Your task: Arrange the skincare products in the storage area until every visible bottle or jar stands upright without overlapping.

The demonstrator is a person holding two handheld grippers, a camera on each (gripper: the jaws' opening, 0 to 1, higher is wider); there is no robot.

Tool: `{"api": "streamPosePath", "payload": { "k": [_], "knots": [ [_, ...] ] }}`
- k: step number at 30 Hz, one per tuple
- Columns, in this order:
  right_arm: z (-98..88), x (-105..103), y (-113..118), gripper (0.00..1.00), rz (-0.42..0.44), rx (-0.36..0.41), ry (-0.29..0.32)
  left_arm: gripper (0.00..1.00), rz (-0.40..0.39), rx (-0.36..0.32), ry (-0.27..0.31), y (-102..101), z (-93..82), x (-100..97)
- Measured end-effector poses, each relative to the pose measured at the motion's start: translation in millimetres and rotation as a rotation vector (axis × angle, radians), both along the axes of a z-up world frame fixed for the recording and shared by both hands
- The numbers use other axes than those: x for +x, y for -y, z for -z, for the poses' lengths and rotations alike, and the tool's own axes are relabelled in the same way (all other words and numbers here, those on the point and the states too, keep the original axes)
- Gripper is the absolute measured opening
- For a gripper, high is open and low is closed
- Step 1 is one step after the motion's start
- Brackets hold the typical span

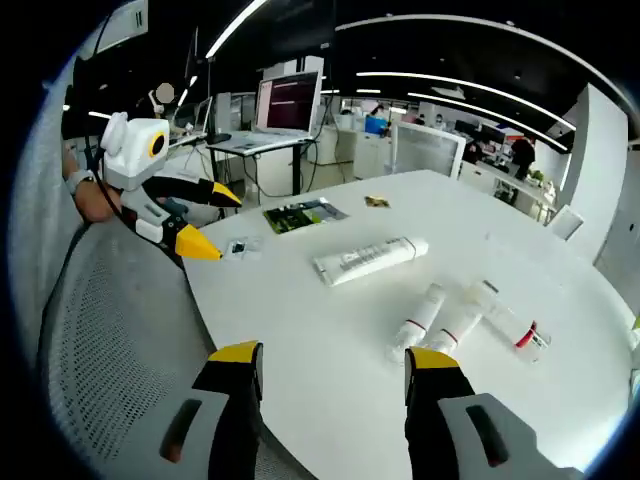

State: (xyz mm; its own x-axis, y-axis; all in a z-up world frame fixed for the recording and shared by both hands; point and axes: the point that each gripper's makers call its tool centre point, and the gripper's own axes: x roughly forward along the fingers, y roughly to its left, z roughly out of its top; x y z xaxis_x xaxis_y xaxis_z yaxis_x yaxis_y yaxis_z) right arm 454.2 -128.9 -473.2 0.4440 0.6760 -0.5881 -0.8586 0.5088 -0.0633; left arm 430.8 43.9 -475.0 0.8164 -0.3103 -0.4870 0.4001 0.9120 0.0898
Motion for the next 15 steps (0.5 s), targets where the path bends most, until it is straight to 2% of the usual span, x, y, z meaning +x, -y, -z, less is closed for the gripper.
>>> {"api": "streamPosePath", "payload": {
  "k": [4, 7, 12, 15],
  "knots": [
    [2.1, -2.2, -1.2, 0.54, -0.014, -0.013, 0.004, 0.52, 0.007, 0.017, 0.003, -0.2, 0.9, -0.8],
    [2.3, -2.6, -1.4, 0.53, -0.019, -0.020, 0.007, 0.53, 0.012, 0.029, -0.018, 0.4, 4.6, -2.0],
    [1.0, -0.7, 1.4, 0.52, -0.015, -0.038, 0.035, 0.50, 0.037, 0.048, -0.015, 2.6, 6.0, -3.7],
    [3.0, -0.7, 1.8, 0.52, -0.012, -0.044, 0.027, 0.48, 0.027, 0.049, -0.024, 0.5, 7.8, -3.3]
  ]
}}
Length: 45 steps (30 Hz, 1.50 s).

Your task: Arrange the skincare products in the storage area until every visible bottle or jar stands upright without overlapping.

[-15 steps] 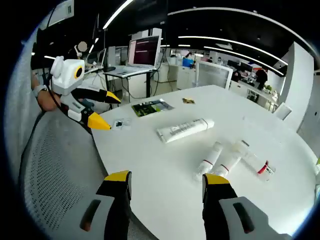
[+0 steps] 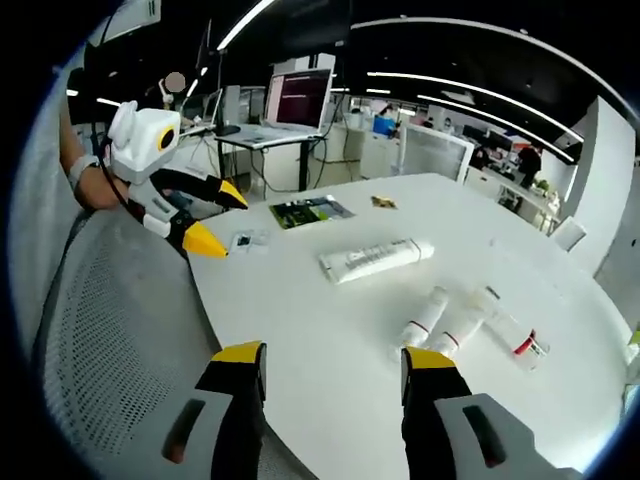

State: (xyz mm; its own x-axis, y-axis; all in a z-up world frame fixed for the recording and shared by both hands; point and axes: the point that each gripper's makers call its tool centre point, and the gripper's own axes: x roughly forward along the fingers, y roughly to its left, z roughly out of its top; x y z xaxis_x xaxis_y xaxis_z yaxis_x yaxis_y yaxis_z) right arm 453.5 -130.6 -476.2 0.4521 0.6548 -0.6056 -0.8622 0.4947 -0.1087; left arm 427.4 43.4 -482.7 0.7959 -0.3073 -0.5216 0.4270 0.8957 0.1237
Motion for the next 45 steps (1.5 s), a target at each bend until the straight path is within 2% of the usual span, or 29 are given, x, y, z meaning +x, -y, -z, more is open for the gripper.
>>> {"api": "streamPosePath", "payload": {
  "k": [4, 6, 10, 15, 21, 23, 25, 34, 38, 45],
  "knots": [
    [-2.3, -3.9, -2.5, 0.52, -0.018, 0.005, 0.015, 0.48, 0.028, 0.022, 0.010, 2.5, -0.5, -1.4],
    [1.3, -3.6, -2.8, 0.52, -0.028, -0.027, 0.020, 0.47, 0.020, 0.033, 0.012, -0.4, 0.0, -0.8],
    [4.1, -6.3, -4.8, 0.52, -0.048, -0.037, 0.011, 0.47, 0.011, 0.047, -0.003, -3.4, 2.5, -1.2],
    [5.7, -9.1, -6.6, 0.52, -0.064, -0.047, 0.010, 0.43, 0.035, 0.093, -0.002, -3.6, 5.3, -2.9],
    [8.0, -10.2, -6.1, 0.51, -0.071, -0.058, 0.005, 0.44, 0.036, 0.092, -0.004, -3.2, 4.8, -3.2],
    [9.4, -8.2, -4.2, 0.52, -0.061, -0.068, 0.003, 0.44, 0.037, 0.099, -0.019, -3.6, 8.2, -3.7],
    [9.2, -6.3, -2.7, 0.52, -0.051, -0.067, 0.003, 0.46, 0.035, 0.144, -0.053, -8.3, 16.1, -5.7],
    [6.8, -4.0, -2.1, 0.52, -0.049, -0.076, 0.011, 0.47, 0.048, 0.127, -0.035, -5.0, 12.2, -4.9],
    [-0.7, 1.8, -5.3, 0.52, -0.067, -0.081, 0.031, 0.46, 0.049, 0.131, -0.035, -5.4, 12.4, -4.6],
    [-14.8, 31.6, -14.4, 0.54, -0.120, -0.112, 0.092, 0.45, 0.053, 0.152, -0.049, -6.5, 15.8, -5.9]
  ]
}}
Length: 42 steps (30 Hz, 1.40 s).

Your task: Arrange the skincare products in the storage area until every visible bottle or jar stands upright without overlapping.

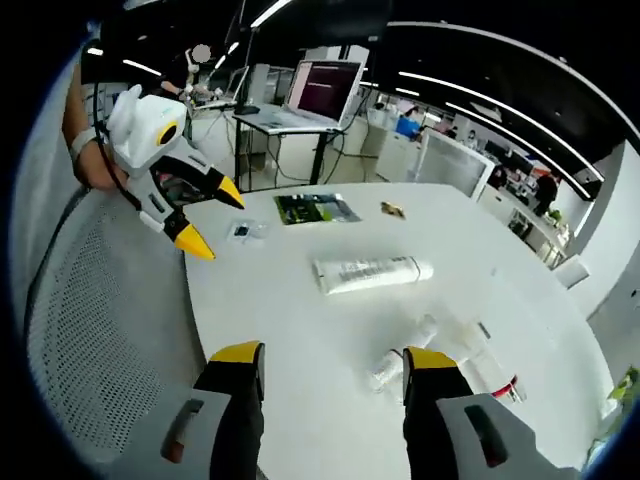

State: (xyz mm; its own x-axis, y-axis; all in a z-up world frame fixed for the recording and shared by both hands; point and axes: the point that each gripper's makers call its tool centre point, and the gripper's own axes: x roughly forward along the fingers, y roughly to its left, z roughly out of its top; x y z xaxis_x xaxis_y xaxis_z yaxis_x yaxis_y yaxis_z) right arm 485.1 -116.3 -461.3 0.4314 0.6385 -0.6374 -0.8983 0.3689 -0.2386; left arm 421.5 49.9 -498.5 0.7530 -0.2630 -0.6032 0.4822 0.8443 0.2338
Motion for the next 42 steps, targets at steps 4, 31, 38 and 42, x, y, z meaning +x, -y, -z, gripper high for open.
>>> {"api": "streamPosePath", "payload": {
  "k": [4, 31, 38, 42],
  "knots": [
    [-2.0, 10.2, -0.3, 0.54, -0.021, -0.022, 0.015, 0.44, -0.003, -0.002, 0.003, -0.3, -0.5, 0.3],
    [-12.2, 65.6, -21.4, 0.57, -0.328, -0.242, 0.179, 0.47, -0.013, -0.001, 0.024, -2.2, -3.2, 2.7],
    [-11.9, 79.4, -38.8, 0.59, -0.457, -0.322, 0.199, 0.47, -0.019, -0.008, 0.028, -2.6, -3.5, 3.1],
    [-12.3, 89.2, -50.9, 0.60, -0.535, -0.375, 0.223, 0.47, -0.019, -0.004, 0.030, -3.1, -4.0, 3.0]
  ]
}}
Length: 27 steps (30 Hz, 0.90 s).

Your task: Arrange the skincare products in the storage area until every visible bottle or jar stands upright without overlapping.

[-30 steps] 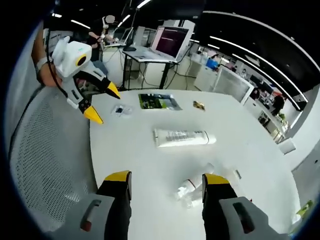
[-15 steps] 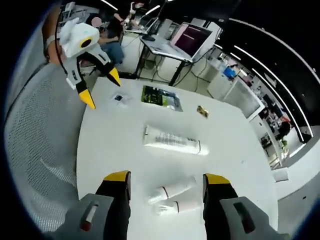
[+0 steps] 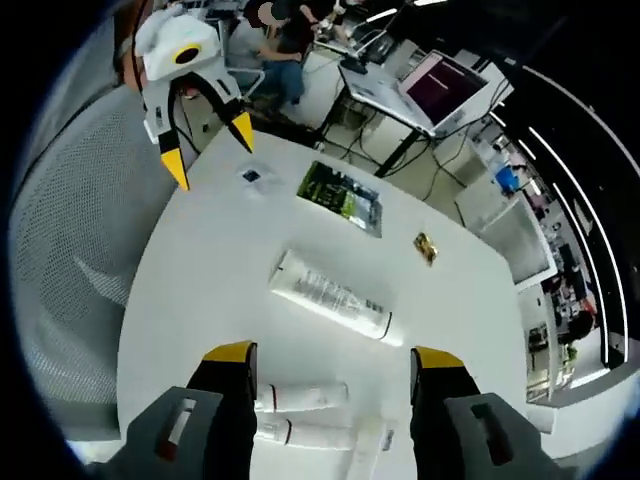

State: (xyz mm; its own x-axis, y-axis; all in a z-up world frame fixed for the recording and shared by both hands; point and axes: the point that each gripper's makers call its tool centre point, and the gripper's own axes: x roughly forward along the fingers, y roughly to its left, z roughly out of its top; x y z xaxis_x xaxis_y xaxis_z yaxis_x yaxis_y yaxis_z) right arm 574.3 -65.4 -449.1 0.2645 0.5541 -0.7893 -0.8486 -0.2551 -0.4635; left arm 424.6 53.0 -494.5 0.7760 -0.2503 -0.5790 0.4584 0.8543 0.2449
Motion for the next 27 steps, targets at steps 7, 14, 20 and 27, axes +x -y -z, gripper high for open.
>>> {"api": "streamPosePath", "payload": {
  "k": [7, 14, 20, 27],
  "knots": [
    [6.8, 17.6, -13.3, 0.61, -0.125, -0.125, 0.024, 0.46, -0.003, 0.008, 0.004, -1.6, -0.6, 0.4],
    [19.9, 27.7, -23.7, 0.60, -0.232, -0.242, 0.018, 0.45, -0.008, 0.020, -0.002, -3.7, 0.4, 0.1],
    [42.9, 29.4, -31.2, 0.59, -0.291, -0.327, 0.001, 0.42, -0.005, 0.030, -0.008, -4.2, 1.6, -0.2],
    [56.8, 31.6, -40.8, 0.55, -0.351, -0.395, -0.031, 0.42, -0.039, -0.090, 0.035, 2.1, -10.9, 4.3]
  ]
}}
